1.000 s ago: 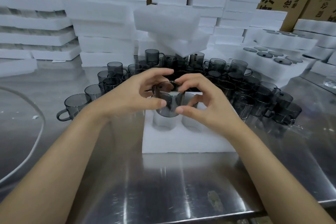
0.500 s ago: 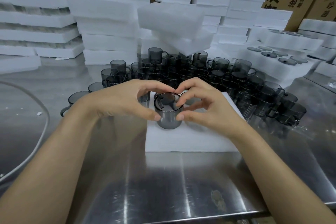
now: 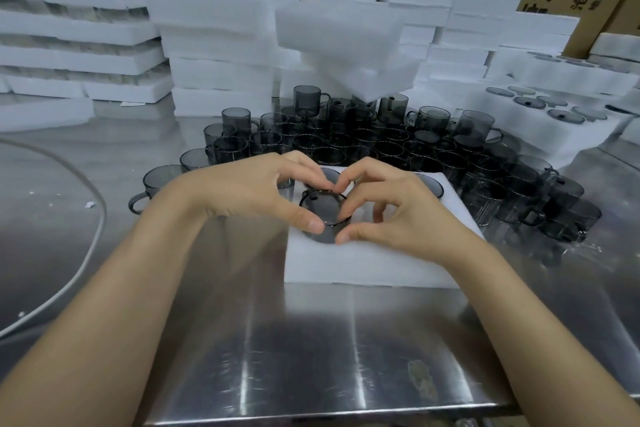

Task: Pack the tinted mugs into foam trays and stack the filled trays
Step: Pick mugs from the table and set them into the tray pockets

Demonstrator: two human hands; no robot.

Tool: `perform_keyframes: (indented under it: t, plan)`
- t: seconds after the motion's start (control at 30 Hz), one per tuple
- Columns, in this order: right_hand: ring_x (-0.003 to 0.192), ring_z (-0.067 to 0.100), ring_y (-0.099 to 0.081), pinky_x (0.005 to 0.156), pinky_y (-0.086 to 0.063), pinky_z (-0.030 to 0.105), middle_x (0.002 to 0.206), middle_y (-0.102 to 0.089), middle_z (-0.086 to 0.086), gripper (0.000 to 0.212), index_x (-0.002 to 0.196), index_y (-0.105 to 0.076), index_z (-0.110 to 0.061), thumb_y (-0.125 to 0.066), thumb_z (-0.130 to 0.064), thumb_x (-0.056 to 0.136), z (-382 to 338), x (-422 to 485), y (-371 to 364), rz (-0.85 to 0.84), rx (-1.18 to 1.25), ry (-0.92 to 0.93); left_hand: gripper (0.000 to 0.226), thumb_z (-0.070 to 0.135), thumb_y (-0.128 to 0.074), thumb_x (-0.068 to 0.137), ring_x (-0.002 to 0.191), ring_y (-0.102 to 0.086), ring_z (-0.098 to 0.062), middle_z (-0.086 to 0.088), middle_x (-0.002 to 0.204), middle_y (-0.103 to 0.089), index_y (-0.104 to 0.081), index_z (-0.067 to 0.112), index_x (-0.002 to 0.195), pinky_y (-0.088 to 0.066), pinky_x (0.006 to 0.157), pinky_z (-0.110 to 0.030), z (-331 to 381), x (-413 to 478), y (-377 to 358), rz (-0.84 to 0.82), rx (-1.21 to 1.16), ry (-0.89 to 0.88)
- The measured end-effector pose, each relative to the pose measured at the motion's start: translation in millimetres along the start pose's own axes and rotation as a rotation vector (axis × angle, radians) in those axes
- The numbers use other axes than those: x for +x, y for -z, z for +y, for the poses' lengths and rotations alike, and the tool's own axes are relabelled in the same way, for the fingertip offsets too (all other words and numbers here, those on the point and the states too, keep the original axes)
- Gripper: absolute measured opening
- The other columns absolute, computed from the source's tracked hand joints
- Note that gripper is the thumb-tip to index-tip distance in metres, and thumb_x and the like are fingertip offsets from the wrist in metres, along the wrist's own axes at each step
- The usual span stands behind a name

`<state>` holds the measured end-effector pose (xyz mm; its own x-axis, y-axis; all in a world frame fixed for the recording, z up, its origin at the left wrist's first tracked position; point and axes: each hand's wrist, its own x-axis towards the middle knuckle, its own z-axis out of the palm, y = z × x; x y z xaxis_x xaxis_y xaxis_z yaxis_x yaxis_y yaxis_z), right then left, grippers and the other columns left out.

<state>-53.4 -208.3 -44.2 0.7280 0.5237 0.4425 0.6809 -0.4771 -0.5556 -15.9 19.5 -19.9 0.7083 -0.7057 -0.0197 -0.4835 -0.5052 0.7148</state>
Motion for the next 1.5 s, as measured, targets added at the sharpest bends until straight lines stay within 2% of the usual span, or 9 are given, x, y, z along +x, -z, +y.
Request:
perform_keyframes:
  t: [0.13, 0.33, 0.53, 0.67, 0.8, 0.9, 1.17, 1.33, 1.5]
  plan:
    - [0.095, 0.012, -0.058, 0.088, -0.045, 0.029, 0.095, -0.064, 0.0, 0.019, 0.073, -0.078, -0.011, -0.077, -0.029, 0.077, 1.6, -0.5, 0.4, 0.006, 0.029, -0.043, 0.055, 0.055, -0.078, 0.059, 0.124, -0.029, 0.019, 0.03, 0.128, -0.036, -0.064, 0.057, 0.112, -0.027, 0.101, -0.014, 2.1, 0.9, -3.9, -0.018, 0.06, 0.037]
    - [0.098, 0.005, -0.056, 0.091, -0.044, 0.034, 0.09, -0.061, -0.004, 0.019, 0.071, -0.078, -0.01, -0.078, -0.029, 0.074, 0.7, 7.2, -0.2, -0.094, -0.042, -0.103, 0.051, 0.051, -0.078, 0.066, 0.123, -0.021, 0.011, 0.027, 0.139, -0.027, -0.061, 0.058, 0.114, -0.017, 0.103, -0.021, 7.1, 2.3, -7.7, -0.035, 0.145, 0.064]
    - [0.096, 0.017, -0.057, 0.094, -0.043, 0.03, 0.095, -0.061, 0.006, 0.035, 0.101, -0.073, -0.03, -0.077, -0.036, 0.067, -2.3, 3.1, 1.3, -0.069, 0.135, -0.134, 0.058, 0.066, -0.062, 0.068, 0.128, -0.034, 0.001, 0.024, 0.136, -0.034, -0.061, 0.047, 0.122, -0.029, 0.103, -0.022, 2.2, -1.8, 4.5, 0.066, 0.149, 0.121]
    - [0.092, 0.013, -0.059, 0.093, -0.045, 0.031, 0.094, -0.062, 0.0, 0.024, 0.095, -0.076, -0.022, -0.076, -0.031, 0.073, -1.6, 1.6, 0.1, -0.031, 0.149, -0.139, 0.065, 0.057, -0.065, 0.081, 0.127, -0.037, -0.029, -0.01, 0.133, -0.042, -0.051, 0.019, 0.133, -0.033, 0.103, -0.039, -29.6, -7.4, 24.5, 0.617, 0.505, 0.502]
    - [0.094, 0.014, -0.06, 0.093, -0.044, 0.041, 0.095, -0.064, -0.002, 0.009, 0.09, -0.077, -0.013, -0.074, -0.016, 0.082, 0.6, 2.7, -1.7, -0.01, 0.117, -0.133, 0.067, 0.067, -0.06, 0.08, 0.123, -0.039, -0.035, -0.019, 0.124, -0.05, -0.045, 0.009, 0.108, -0.029, 0.096, -0.041, -56.5, -14.1, 28.7, 0.531, 0.591, 0.875]
    - [0.095, 0.015, -0.06, 0.093, -0.045, 0.04, 0.098, -0.064, -0.001, 0.009, 0.09, -0.077, -0.013, -0.073, -0.016, 0.083, 1.6, 2.6, -1.6, -0.017, 0.11, -0.133, 0.055, 0.059, -0.065, 0.081, 0.116, -0.042, -0.032, -0.015, 0.114, -0.055, -0.042, 0.012, 0.098, -0.026, 0.087, -0.038, -63.9, -10.5, 26.8, 0.604, 0.568, 0.846]
    - [0.124, 0.005, -0.049, 0.108, -0.036, 0.033, 0.127, -0.062, -0.012, 0.04, 0.118, -0.068, -0.022, -0.066, -0.037, 0.081, 2.1, 1.1, 0.0, -0.104, -0.007, -0.072, 0.067, 0.033, -0.07, 0.078, 0.124, -0.041, -0.033, -0.015, 0.129, -0.051, -0.044, 0.016, 0.137, -0.026, 0.094, -0.042, -51.3, -3.8, 24.3, 0.923, 0.537, 0.61]
    - [0.127, 0.005, -0.044, 0.108, -0.033, 0.036, 0.129, -0.06, -0.013, 0.026, 0.1, -0.078, -0.022, -0.063, -0.038, 0.088, 4.9, 4.6, -3.8, -0.169, -0.209, 0.007, 0.076, 0.041, -0.06, 0.076, 0.123, -0.037, -0.028, -0.008, 0.125, -0.047, -0.037, 0.02, 0.145, -0.022, 0.1, -0.04, -28.3, -1.5, 17.4, 1.157, 0.475, 0.334]
    - [0.128, 0.0, -0.045, 0.109, -0.034, 0.032, 0.125, -0.063, -0.014, 0.022, 0.1, -0.075, -0.021, -0.061, -0.035, 0.09, 7.2, 6.7, -4.7, -0.172, -0.176, -0.003, 0.075, 0.036, -0.061, 0.075, 0.118, -0.044, -0.015, 0.01, 0.118, -0.049, -0.037, 0.026, 0.145, -0.028, 0.111, -0.044, 3.8, 5.3, 0.7, 1.116, 0.198, 0.03]
